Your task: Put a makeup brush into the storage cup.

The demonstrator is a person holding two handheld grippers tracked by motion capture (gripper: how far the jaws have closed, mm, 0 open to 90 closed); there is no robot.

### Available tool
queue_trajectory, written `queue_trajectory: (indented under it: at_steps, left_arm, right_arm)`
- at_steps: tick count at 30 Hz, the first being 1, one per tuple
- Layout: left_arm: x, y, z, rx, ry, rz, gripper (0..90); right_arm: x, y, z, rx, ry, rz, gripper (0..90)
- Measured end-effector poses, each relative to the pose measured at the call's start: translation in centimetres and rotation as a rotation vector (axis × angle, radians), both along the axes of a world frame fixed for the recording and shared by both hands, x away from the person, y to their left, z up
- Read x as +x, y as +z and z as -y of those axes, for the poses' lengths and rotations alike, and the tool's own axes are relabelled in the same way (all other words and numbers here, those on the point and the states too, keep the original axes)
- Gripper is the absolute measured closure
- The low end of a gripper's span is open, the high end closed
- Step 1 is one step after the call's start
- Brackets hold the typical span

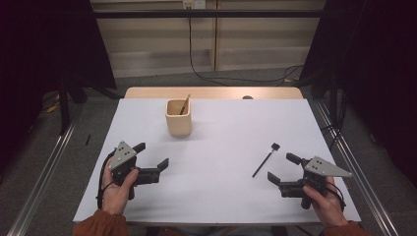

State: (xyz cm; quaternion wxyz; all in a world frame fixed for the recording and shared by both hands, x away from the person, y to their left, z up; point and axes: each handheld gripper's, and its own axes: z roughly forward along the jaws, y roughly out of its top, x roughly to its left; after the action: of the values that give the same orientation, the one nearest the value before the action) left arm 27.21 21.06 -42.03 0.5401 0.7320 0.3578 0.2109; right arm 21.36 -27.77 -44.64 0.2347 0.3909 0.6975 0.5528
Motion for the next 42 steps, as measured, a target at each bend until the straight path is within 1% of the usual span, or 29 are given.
queue_trajectory:
  at_steps: [1,2,4,7,8,11,12,13,15,17,19,21,23,25,27,30,31,33,35,37,38,40,42]
  left_arm:
    - [-0.2,0.0,-0.1,0.003,0.005,0.004,1.5]
    - [-0.4,-0.1,-0.2,-0.008,0.003,0.003,1.4]
    - [-0.7,-0.2,-0.5,-0.019,0.019,0.011,1.2]
    - [-1.1,0.0,-0.8,-0.011,0.024,0.026,1.1]
    - [-1.3,-0.1,-0.9,-0.018,0.031,0.030,1.0]
    - [-1.8,-0.5,-1.2,-0.018,0.047,0.047,1.1]
    - [-1.8,-0.6,-1.2,-0.017,0.040,0.048,1.1]
    - [-1.7,-0.7,-1.3,-0.007,0.028,0.050,1.0]
    - [-1.5,-0.8,-1.2,-0.029,0.029,0.034,1.2]
    - [-1.5,-1.0,-1.2,-0.031,0.026,0.032,1.4]
    - [-1.6,-1.0,-1.2,-0.027,0.015,0.038,1.3]
    - [-1.6,-0.9,-1.2,-0.025,0.022,0.046,1.1]
    - [-1.6,-1.0,-1.3,-0.035,0.023,0.045,1.1]
    - [-1.7,-1.0,-1.4,-0.027,0.023,0.041,1.1]
    - [-1.7,-1.0,-1.4,-0.028,0.020,0.043,1.1]
    - [-2.0,-1.0,-1.4,-0.022,0.004,0.046,1.3]
    - [-2.1,-1.0,-1.4,-0.023,0.010,0.048,1.3]
    - [-2.5,-0.9,-1.5,-0.022,0.022,0.056,1.0]
    - [-2.7,-0.8,-1.6,-0.025,0.024,0.056,0.9]
    - [-2.8,-0.8,-1.7,-0.014,0.021,0.060,1.0]
    - [-2.9,-0.8,-1.6,-0.015,0.018,0.060,1.0]
    - [-3.0,-0.8,-1.6,-0.015,0.019,0.064,1.0]
    - [-3.0,-0.8,-1.5,-0.015,0.021,0.065,1.0]
  right_arm:
    - [0.0,0.0,0.0,-0.001,0.001,-0.001,1.2]
    - [0.0,0.0,0.0,-0.001,0.000,0.000,1.2]
    - [0.0,0.0,0.0,0.000,-0.001,0.000,1.2]
    - [0.0,0.1,0.0,0.002,0.000,0.004,1.2]
    - [0.0,0.1,0.0,0.002,-0.001,0.003,1.2]
    - [-0.1,0.2,0.0,0.004,-0.001,0.006,1.2]
    - [-0.1,0.2,0.1,0.005,-0.001,0.003,1.2]
    - [-0.1,0.2,0.1,0.005,-0.001,0.003,1.2]
    - [0.0,0.2,0.1,0.005,-0.005,0.002,1.2]
    - [-0.1,0.2,0.1,0.004,-0.003,0.005,1.2]
    - [-0.1,0.2,0.1,0.005,-0.004,0.005,1.1]
    - [-0.2,0.2,0.2,0.003,-0.004,0.005,0.8]
    - [-0.3,0.3,0.3,0.002,0.001,0.005,0.4]
    - [-0.3,0.4,0.3,0.002,0.005,0.006,0.4]
    - [-0.3,0.4,0.3,-0.005,0.010,0.007,0.0]
    - [-0.2,0.4,0.3,-0.013,0.007,-0.005,0.1]
    - [-0.2,0.4,0.3,-0.013,0.006,-0.005,0.0]
    - [-0.3,0.5,0.4,-0.027,0.000,0.004,0.3]
    - [-0.2,0.6,0.4,-0.019,-0.003,0.008,0.1]
    - [0.1,0.6,0.4,-0.025,-0.014,0.007,0.6]
    - [0.2,0.6,0.5,-0.025,-0.015,0.006,0.6]
    - [0.4,0.7,0.5,-0.022,-0.020,0.011,0.4]
    - [0.7,1.0,0.5,-0.010,-0.032,0.023,0.6]
